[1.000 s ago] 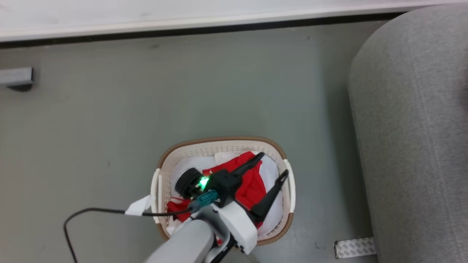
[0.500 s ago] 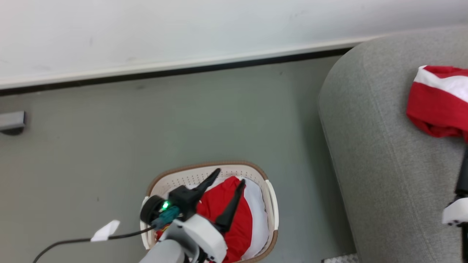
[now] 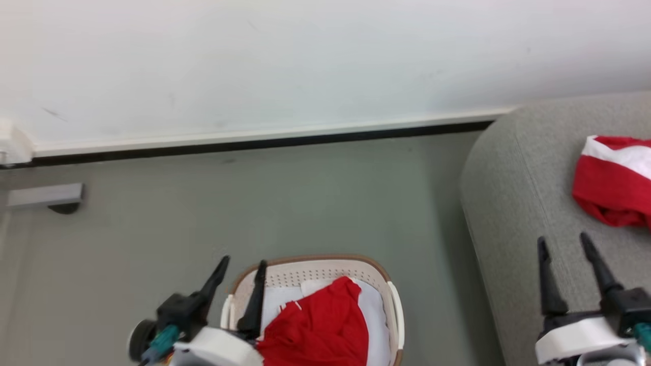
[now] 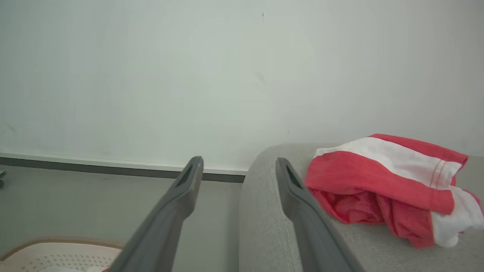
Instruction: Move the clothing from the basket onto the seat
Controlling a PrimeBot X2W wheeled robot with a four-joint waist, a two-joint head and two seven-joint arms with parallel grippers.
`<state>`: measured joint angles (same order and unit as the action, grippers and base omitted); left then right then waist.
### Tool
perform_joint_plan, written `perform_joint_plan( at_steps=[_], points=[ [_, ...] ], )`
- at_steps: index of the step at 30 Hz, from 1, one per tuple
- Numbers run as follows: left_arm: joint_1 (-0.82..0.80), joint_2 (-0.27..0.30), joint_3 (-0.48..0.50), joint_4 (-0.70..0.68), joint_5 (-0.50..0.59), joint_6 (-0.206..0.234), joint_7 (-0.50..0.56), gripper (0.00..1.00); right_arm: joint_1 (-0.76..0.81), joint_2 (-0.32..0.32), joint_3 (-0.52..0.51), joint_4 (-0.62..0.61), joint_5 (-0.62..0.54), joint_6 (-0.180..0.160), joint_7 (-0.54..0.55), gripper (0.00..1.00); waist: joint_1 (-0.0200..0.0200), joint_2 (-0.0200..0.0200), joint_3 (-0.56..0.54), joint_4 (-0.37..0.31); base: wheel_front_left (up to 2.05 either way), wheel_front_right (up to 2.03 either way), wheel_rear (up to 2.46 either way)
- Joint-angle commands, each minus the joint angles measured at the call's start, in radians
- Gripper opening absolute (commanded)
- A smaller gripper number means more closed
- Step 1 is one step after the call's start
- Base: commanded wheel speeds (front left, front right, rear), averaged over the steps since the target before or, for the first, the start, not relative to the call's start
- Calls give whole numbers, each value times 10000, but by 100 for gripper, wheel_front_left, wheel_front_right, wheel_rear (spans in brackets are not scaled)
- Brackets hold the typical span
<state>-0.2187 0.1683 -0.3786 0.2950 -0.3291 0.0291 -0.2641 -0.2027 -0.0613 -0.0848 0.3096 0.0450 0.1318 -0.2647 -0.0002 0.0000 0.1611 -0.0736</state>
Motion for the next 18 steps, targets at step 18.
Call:
perform_joint_plan(
  at_steps=[18],
  points=[
    [1928, -709, 2979, -50, 1572, -744, -5, 100, 1390, 102, 901, 186, 607, -21, 5, 100, 2, 0, -1335, 906, 0, 0, 0]
  ],
)
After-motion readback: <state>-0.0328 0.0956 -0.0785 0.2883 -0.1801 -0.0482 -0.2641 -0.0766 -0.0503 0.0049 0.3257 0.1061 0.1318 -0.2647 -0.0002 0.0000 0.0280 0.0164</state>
